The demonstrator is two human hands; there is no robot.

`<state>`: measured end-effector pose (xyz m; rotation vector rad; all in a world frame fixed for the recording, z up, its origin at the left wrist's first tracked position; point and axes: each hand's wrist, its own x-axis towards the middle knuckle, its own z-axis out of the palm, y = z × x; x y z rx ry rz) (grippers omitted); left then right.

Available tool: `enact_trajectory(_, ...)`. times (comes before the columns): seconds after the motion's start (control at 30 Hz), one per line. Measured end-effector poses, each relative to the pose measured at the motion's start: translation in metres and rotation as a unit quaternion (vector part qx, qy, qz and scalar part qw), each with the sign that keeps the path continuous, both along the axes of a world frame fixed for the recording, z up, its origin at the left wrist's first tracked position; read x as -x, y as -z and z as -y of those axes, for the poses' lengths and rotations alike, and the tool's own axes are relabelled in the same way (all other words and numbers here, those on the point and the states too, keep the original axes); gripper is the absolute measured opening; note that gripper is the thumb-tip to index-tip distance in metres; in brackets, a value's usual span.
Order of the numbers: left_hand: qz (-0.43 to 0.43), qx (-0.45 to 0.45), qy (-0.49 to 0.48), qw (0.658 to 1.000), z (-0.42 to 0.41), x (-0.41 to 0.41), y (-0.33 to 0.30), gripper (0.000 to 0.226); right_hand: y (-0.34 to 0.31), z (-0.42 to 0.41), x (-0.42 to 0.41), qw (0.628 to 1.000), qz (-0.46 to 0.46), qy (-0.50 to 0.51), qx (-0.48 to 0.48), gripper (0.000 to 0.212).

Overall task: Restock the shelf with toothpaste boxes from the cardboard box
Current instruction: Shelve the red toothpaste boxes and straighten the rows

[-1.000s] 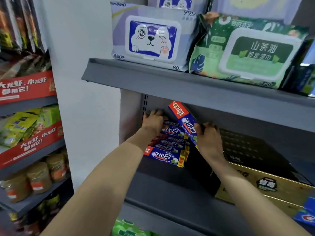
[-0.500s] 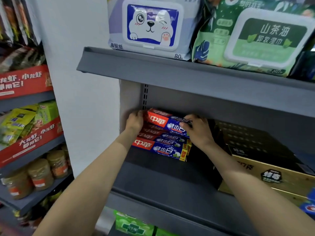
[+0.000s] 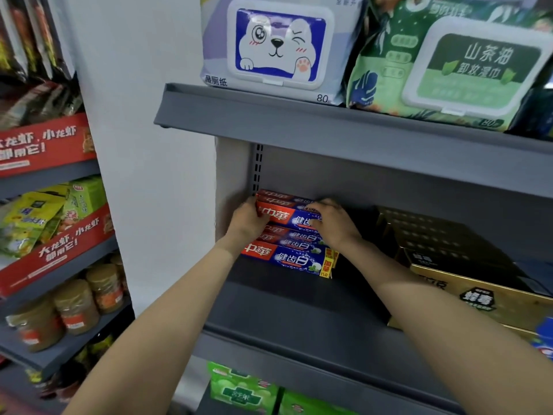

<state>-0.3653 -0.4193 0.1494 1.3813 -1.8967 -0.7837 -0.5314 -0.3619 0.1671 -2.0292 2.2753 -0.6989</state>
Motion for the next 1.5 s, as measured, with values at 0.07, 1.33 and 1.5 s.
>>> enact_trajectory(0.07,0.031,0.053,-0.018,0.998,-0.007,0.000,0.002,0.055,-0.001,-0.009,-0.005,1.000,-0.030,-0.003,0.007,0.043)
enact_trajectory(1.33,0.286,-0.175,-0.191,0.922,-0.413,-0.352,0.210,0.021,0.212,-0.342,-0.347,0.940,0.089,-0.237,-0.227,0.023)
enact_trajectory(1.5,0.315,-0.233,-0.151,0.908,-0.372,-0.417,0.259,0.027,0.251,-0.311,-0.413,0.930,0.072,-0.233,-0.274,0.027)
